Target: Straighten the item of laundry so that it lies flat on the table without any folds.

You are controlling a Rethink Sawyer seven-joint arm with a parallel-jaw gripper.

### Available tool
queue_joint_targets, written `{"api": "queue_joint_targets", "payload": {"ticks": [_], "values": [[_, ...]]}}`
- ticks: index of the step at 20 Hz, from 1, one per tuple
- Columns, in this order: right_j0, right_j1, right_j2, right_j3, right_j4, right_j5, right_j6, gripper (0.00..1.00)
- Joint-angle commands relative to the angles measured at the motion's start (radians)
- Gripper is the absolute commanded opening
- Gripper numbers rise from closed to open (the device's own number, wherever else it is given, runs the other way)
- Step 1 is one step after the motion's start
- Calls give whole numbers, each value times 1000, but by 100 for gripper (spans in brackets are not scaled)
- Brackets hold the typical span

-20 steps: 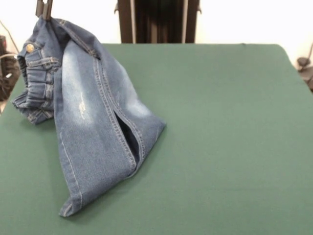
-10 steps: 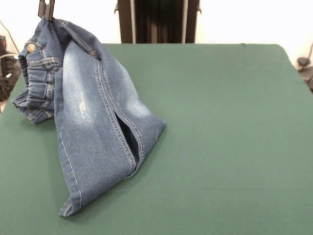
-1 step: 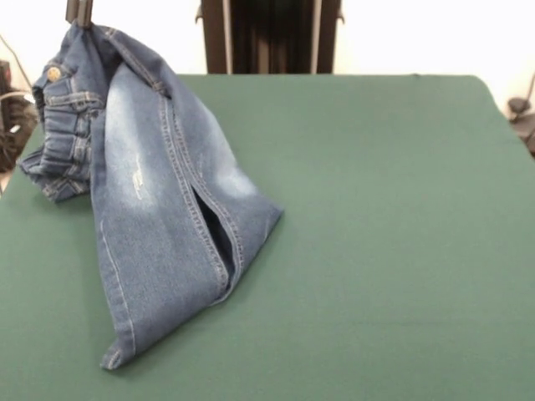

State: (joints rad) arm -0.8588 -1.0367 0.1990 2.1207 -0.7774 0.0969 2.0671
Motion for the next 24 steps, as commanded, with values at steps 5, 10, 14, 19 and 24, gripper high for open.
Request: {"api": "queue_joint_targets", "payload": {"ticks": [5, 10, 14, 19, 24], "values": [[-74, -77, 194, 199, -30, 56, -104, 0], [-96, -77, 218, 208, -45, 77, -123, 0], [-90, -56, 203, 197, -88, 70, -115, 0], [-139, -62, 253, 216, -95, 88, -145, 0], [-180, -67, 291, 228, -107, 102, -170, 0]]}}
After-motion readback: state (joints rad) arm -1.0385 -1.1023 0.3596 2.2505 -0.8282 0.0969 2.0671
